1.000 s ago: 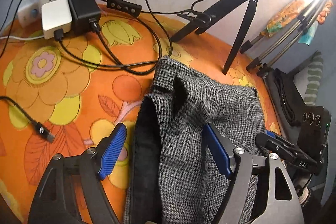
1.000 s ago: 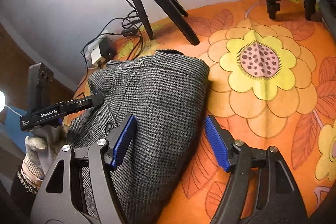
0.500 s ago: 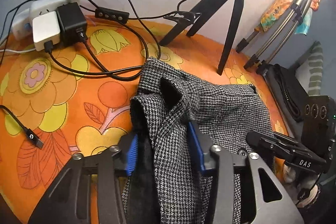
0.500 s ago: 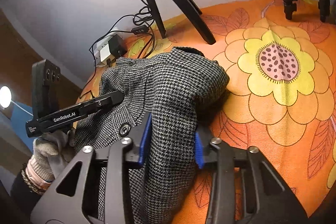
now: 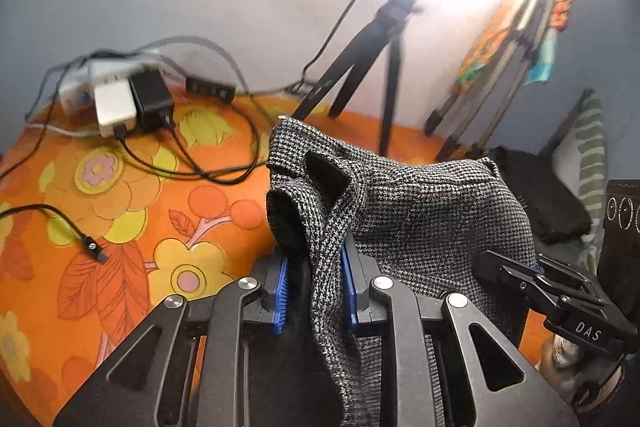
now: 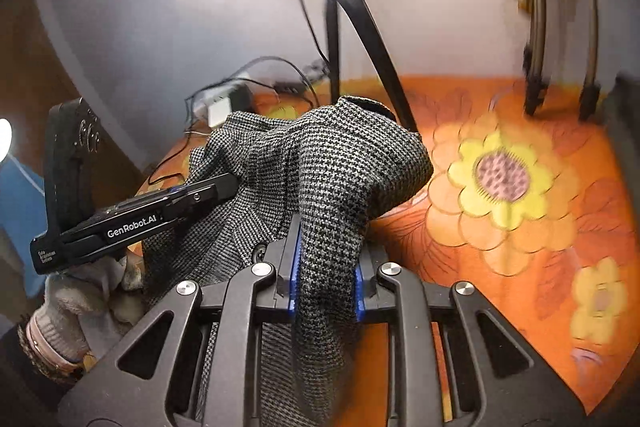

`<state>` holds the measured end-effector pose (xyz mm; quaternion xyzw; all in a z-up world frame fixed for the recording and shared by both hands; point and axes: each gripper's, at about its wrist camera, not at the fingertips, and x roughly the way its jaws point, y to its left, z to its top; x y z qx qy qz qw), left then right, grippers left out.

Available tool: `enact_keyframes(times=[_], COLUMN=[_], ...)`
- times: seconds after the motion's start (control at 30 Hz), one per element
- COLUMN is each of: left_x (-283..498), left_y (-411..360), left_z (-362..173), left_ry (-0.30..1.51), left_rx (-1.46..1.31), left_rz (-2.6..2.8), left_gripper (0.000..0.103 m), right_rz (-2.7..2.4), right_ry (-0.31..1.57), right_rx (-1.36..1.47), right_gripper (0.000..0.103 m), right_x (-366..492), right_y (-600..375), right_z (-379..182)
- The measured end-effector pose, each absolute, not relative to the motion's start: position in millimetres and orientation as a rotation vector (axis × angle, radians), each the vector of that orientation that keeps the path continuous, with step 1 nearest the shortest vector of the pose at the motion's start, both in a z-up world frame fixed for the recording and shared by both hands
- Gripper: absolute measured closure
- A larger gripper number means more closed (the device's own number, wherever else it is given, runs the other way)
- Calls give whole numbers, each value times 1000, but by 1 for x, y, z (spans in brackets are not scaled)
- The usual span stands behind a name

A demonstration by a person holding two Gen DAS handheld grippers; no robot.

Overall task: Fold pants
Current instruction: 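Lift and carry the bundle with both tools toward the dark clothes stack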

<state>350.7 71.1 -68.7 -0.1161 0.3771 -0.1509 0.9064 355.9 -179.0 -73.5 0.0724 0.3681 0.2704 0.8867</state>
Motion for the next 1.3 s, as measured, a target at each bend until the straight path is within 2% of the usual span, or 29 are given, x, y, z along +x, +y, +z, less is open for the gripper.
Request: enact_keyframes(times=[0.33,0.7,1.03,1.3], left_x=[268,230,238,271], left_y=[40,-51,-160,-233], left_z=[5,62,86,96], left_ry=[651,519,460,450], left_rx=[-239,-301,-316,-350], left_rz=[-403,-594,-760,-821], left_gripper=[85,85,85,85], right_rz=[545,418,275,197], right_ry=[601,476,454,459], right_rx=[24,-30,-76,-148], right_gripper=[86,86,86,86], right_x=[255,187,178,211], right_y=[-216,-311,-432,-500], right_z=[2,78,122,138])
